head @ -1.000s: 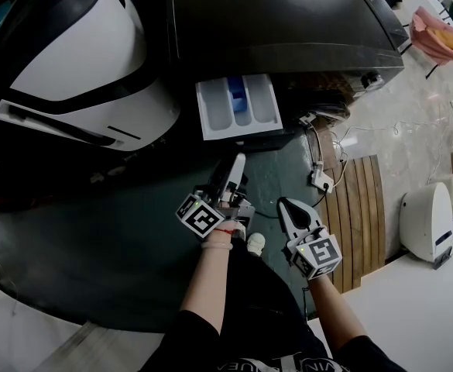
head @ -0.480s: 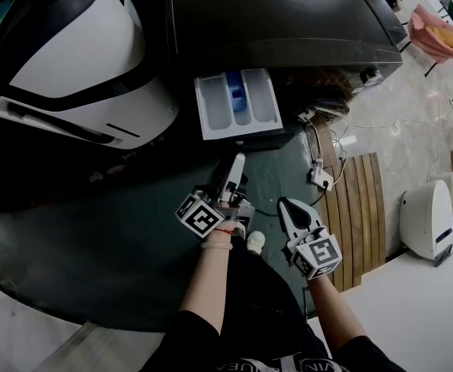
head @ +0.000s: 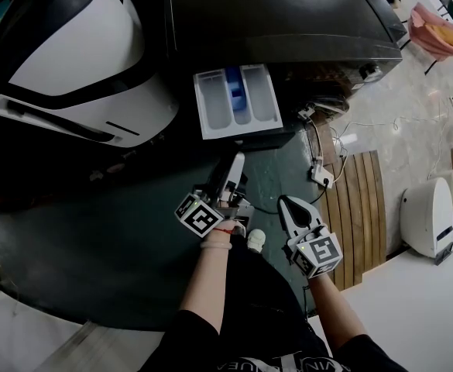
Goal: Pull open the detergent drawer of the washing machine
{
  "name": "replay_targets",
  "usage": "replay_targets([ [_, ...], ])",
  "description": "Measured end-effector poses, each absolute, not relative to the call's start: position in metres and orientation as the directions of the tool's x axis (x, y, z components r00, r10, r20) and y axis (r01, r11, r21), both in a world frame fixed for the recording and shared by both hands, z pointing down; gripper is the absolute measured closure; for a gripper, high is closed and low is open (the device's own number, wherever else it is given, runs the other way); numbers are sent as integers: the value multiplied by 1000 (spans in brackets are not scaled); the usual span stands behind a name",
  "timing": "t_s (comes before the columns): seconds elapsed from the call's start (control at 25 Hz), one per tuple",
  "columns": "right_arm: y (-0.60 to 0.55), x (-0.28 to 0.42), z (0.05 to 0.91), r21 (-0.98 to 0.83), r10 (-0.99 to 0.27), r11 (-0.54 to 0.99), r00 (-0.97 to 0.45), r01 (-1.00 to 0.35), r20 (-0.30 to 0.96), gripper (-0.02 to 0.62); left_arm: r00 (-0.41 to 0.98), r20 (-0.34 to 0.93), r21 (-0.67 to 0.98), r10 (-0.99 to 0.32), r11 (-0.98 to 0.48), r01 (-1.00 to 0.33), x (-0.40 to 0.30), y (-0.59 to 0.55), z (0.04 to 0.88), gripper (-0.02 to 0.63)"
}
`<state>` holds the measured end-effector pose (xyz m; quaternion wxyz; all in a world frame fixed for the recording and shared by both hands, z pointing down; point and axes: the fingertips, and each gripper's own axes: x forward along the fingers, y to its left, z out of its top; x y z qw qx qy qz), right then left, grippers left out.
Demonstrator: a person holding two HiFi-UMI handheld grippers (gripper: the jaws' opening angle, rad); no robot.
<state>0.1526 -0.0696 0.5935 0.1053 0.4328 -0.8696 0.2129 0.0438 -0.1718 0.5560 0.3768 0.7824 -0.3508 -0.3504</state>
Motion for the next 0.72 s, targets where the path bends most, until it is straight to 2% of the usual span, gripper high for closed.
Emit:
replay_targets([
  [0.72,-58,161,599,-300,-724,506,-588,-809,362,583,495,-275,840,-824,-457,-292,44,-167,559,537],
])
